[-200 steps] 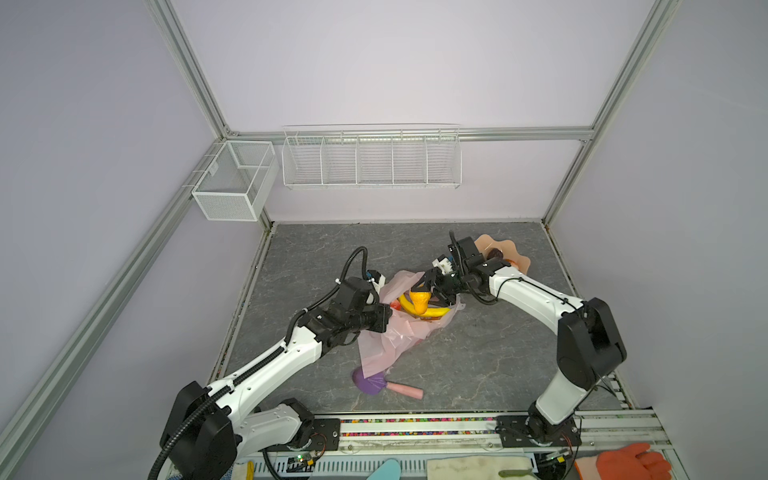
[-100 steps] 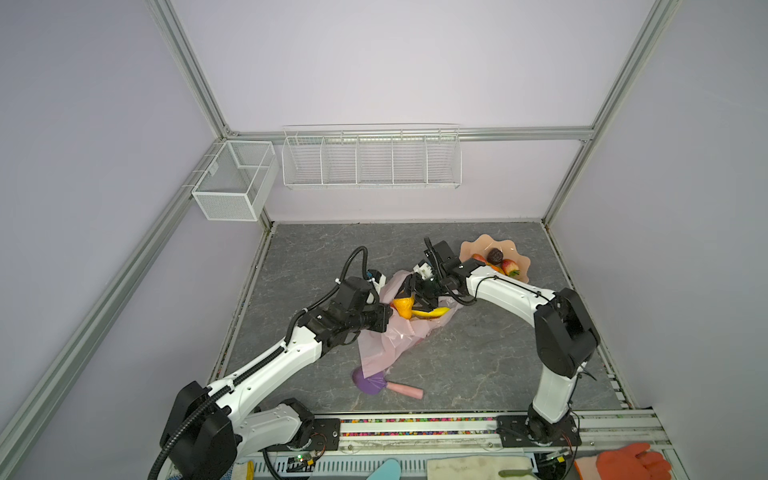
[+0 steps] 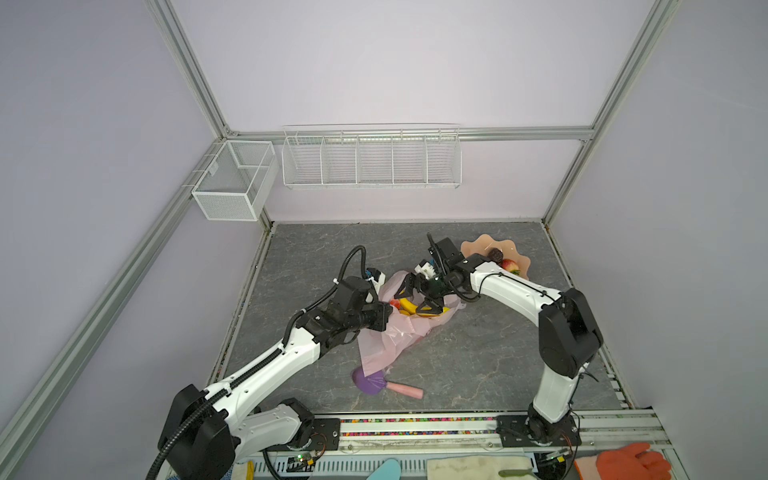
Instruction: Place the fruits into the plastic bag
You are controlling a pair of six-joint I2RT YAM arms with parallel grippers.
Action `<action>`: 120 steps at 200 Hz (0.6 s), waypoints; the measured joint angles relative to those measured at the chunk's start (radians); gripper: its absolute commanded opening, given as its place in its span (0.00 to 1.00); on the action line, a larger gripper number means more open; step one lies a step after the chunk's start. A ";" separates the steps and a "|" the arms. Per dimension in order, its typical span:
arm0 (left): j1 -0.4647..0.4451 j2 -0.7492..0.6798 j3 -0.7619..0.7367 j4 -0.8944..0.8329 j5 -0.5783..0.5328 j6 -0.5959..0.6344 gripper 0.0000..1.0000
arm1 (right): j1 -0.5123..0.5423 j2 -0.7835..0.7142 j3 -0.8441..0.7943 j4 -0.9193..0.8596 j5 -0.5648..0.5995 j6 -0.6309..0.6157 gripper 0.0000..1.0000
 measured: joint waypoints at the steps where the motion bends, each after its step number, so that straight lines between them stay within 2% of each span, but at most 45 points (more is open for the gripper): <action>1: 0.000 0.000 0.000 0.000 0.000 0.000 0.00 | -0.002 -0.003 0.000 -0.002 0.000 -0.002 0.94; 46: 0.000 -0.006 -0.005 0.000 -0.003 -0.004 0.00 | -0.136 -0.144 0.029 -0.156 0.008 -0.116 0.94; 71: 0.000 -0.006 -0.005 0.000 -0.003 -0.008 0.00 | -0.235 -0.182 0.058 -0.246 0.051 -0.188 0.96; 95: 0.000 -0.006 -0.005 0.000 -0.003 -0.008 0.00 | -0.340 -0.179 0.116 -0.356 0.186 -0.277 1.00; 120: 0.000 -0.006 -0.005 0.000 -0.003 -0.008 0.00 | -0.409 -0.145 0.205 -0.435 0.378 -0.370 0.90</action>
